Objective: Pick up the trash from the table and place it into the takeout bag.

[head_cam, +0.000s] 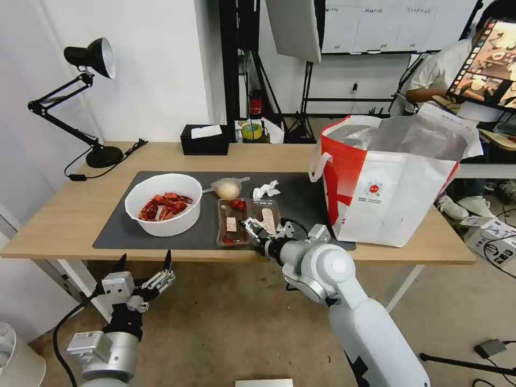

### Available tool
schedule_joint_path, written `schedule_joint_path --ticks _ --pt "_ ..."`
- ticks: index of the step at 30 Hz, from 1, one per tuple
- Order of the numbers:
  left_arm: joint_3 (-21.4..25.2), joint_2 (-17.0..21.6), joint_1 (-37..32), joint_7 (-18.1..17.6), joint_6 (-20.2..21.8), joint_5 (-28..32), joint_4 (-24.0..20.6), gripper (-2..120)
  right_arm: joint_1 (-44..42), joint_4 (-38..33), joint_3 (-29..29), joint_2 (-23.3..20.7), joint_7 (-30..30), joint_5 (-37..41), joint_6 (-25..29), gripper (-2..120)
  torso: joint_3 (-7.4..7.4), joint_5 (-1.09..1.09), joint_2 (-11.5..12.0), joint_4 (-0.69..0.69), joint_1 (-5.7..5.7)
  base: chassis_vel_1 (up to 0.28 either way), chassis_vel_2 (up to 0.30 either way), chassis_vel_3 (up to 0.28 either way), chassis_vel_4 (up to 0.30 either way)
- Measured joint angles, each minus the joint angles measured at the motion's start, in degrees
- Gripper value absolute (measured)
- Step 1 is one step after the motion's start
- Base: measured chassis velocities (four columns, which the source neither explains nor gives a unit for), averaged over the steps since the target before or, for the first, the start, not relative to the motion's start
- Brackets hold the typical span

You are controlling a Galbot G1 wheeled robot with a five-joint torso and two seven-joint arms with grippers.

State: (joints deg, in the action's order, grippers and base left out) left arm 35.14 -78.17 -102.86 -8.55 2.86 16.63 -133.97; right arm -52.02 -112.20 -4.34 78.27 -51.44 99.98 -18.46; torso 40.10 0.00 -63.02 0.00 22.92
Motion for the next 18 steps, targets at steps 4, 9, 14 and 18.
schedule_joint_path --ticks 4,9,14,18 --pt "-0.2 -0.2 -0.1 0.1 -0.1 -0.2 0.1 100 -0.5 -0.2 0.3 -0.6 3.3 -2.6 -0.1 100 0.00 0.00 0.0 0.00 0.00 0.000 0.000 0.000 0.000" --pt "-0.3 -0.2 -0.1 0.1 -0.2 -0.3 0.1 100 -0.7 -0.4 0.7 -1.0 5.5 -6.0 -0.1 100 0.00 0.00 0.0 0.00 0.00 0.000 0.000 0.000 0.000" --pt "-0.2 -0.1 -0.3 0.1 -0.5 -0.3 0.1 100 -1.2 -1.9 2.1 -1.9 8.1 -10.6 -0.6 100 0.00 0.00 0.0 0.00 0.00 0.000 0.000 0.000 0.000" --pt "-0.2 -0.2 -0.4 0.2 -0.8 -0.7 0.1 100 -1.6 -2.8 3.2 -2.3 9.9 -14.4 -1.0 100 0.00 0.00 0.0 0.00 0.00 0.000 0.000 0.000 0.000"
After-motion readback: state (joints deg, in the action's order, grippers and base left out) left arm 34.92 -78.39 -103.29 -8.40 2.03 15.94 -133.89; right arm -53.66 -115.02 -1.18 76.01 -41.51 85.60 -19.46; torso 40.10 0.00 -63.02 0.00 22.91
